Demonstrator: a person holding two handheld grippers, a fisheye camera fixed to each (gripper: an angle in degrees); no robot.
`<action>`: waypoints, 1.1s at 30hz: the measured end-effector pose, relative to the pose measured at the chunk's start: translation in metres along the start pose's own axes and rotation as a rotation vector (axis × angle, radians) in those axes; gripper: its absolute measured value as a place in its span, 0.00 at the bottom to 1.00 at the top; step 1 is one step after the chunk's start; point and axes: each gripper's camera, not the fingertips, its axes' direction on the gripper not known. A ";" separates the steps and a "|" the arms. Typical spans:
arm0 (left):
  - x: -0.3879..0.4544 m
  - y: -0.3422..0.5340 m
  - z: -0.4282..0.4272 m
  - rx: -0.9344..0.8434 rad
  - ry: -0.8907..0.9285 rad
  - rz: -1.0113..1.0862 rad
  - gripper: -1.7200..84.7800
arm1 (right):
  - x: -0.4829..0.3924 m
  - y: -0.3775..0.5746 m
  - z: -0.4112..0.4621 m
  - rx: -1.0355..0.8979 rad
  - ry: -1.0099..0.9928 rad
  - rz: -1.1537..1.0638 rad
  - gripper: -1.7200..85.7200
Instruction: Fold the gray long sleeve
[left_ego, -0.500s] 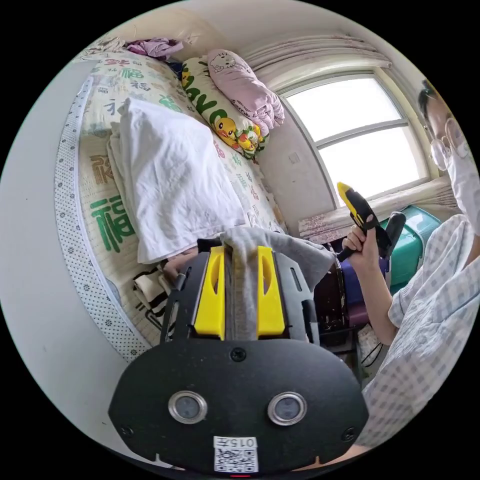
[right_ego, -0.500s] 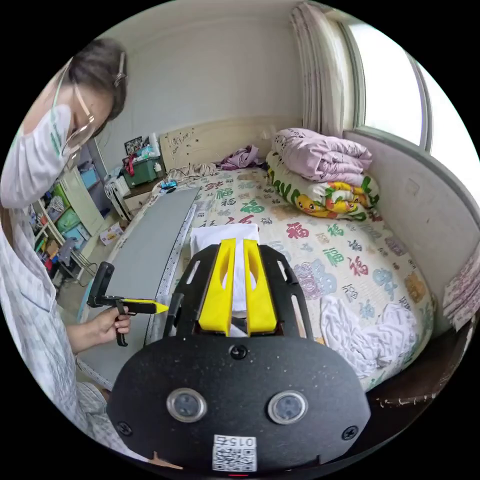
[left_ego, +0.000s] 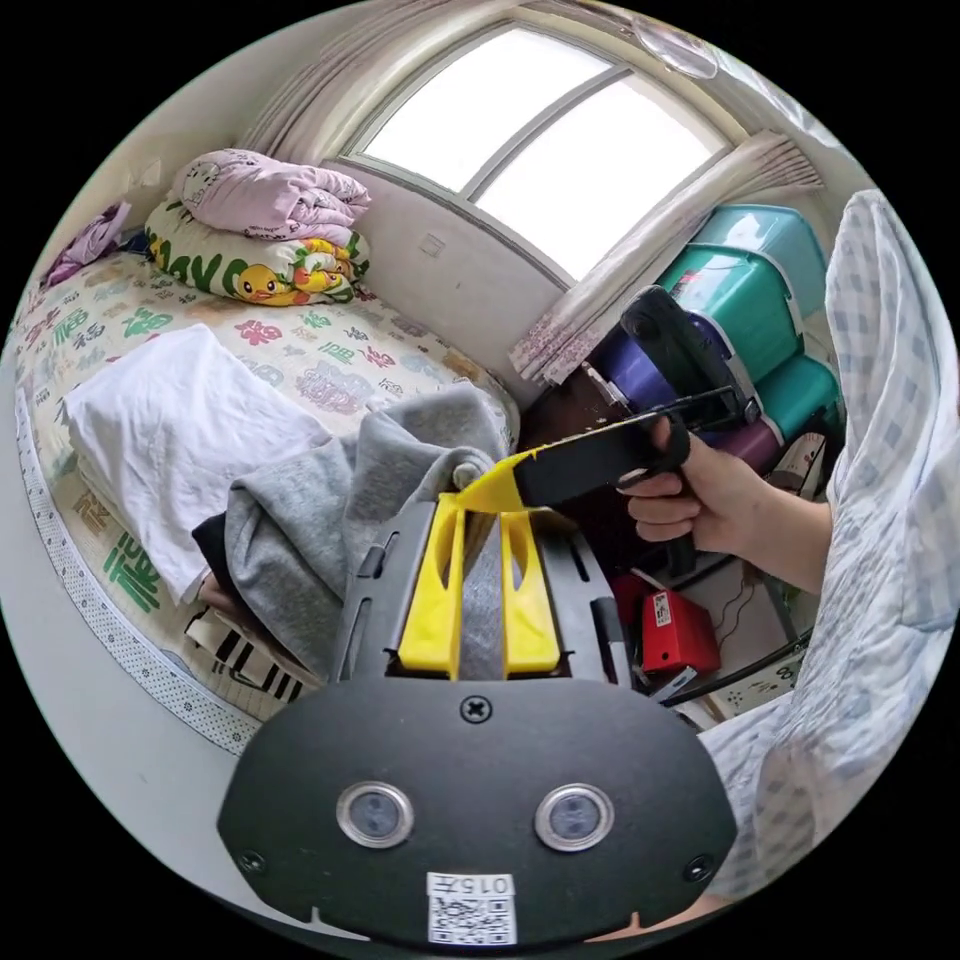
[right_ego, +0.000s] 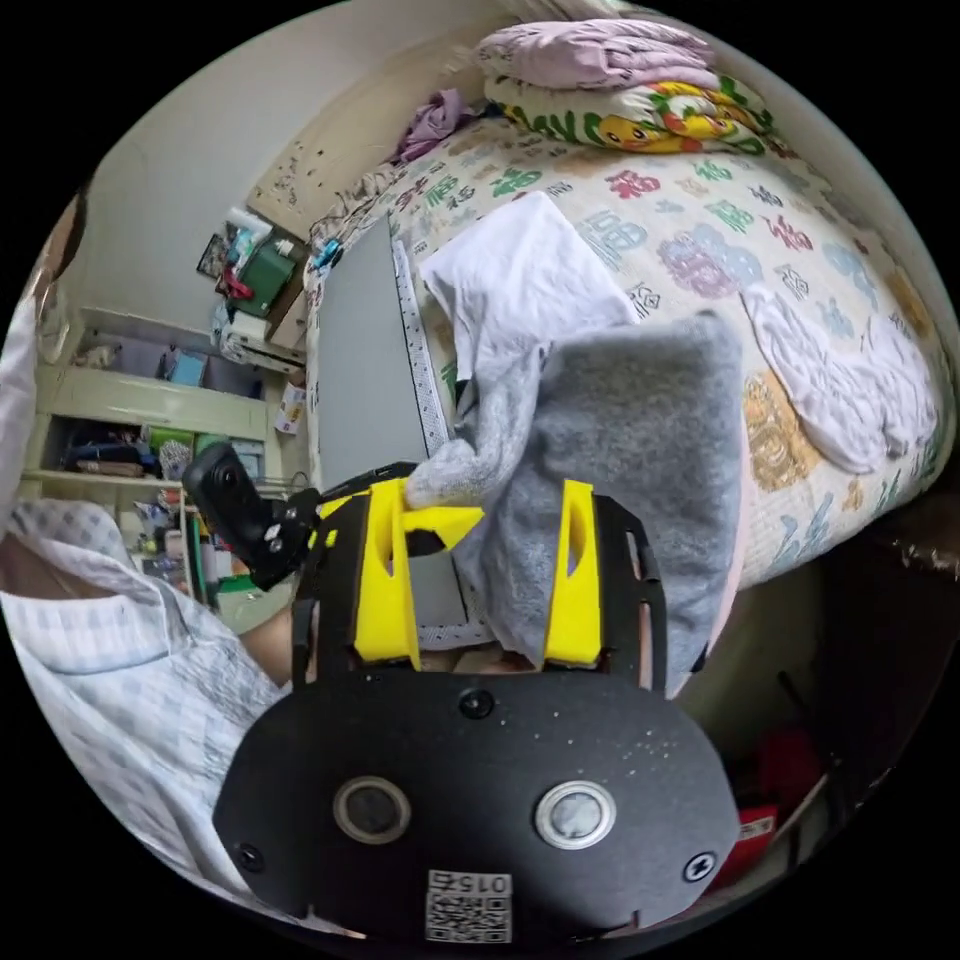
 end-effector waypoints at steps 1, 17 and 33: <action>0.004 0.001 0.003 -0.016 -0.004 0.017 0.09 | 0.006 0.000 0.002 -0.011 -0.051 0.005 0.23; -0.097 0.050 -0.029 -0.117 -0.163 -0.208 0.14 | 0.107 0.077 0.000 0.047 0.031 0.022 0.09; -0.094 0.166 -0.090 0.212 0.133 -0.215 0.02 | 0.116 0.154 -0.082 0.434 -0.169 -0.377 0.08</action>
